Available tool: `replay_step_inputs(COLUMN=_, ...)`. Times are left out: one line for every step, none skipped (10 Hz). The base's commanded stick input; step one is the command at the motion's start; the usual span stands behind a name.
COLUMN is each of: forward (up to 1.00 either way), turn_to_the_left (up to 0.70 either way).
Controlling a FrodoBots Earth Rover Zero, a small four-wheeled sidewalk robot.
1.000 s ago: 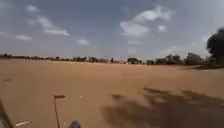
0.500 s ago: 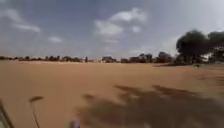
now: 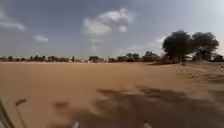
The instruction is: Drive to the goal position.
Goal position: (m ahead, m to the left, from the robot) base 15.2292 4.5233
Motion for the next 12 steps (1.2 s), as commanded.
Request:
replay_step_inputs(forward=1.0, turn_to_the_left=0.17)
replay_step_inputs(forward=1.0, turn_to_the_left=0.27)
replay_step_inputs(forward=1.0, turn_to_the_left=0.27)
replay_step_inputs(forward=1.0, turn_to_the_left=0.26)
replay_step_inputs(forward=1.0, turn_to_the_left=0.14)
replay_step_inputs(forward=1.0, turn_to_the_left=0.01)
replay_step_inputs(forward=1.0, turn_to_the_left=0.0)
replay_step_inputs(forward=1.0, turn_to_the_left=0.0)
replay_step_inputs(forward=1.0, turn_to_the_left=0.1)
replay_step_inputs(forward=1.0, turn_to_the_left=0.23)
replay_step_inputs(forward=1.0, turn_to_the_left=0.27)
replay_step_inputs(forward=1.0, turn_to_the_left=0.27)
